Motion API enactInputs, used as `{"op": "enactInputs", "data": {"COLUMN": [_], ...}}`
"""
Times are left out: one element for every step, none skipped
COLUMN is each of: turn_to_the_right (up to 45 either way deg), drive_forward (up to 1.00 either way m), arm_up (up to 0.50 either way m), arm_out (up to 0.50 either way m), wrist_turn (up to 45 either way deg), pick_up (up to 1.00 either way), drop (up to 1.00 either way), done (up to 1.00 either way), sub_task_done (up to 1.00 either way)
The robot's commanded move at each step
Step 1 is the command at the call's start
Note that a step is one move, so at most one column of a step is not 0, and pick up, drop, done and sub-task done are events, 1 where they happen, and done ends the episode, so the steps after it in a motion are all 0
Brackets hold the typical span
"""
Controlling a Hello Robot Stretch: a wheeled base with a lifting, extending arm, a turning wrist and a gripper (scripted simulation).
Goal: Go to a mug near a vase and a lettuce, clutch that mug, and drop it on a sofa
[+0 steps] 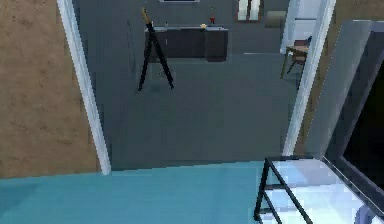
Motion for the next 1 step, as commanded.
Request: {"op": "enactInputs", "data": {"turn_to_the_right": [-3.0], "drive_forward": [0.0], "arm_up": [0.0], "arm_out": [0.0], "wrist_turn": [0.0], "pick_up": [0.0], "drop": [0.0], "done": [0.0], "sub_task_done": [0.0]}}
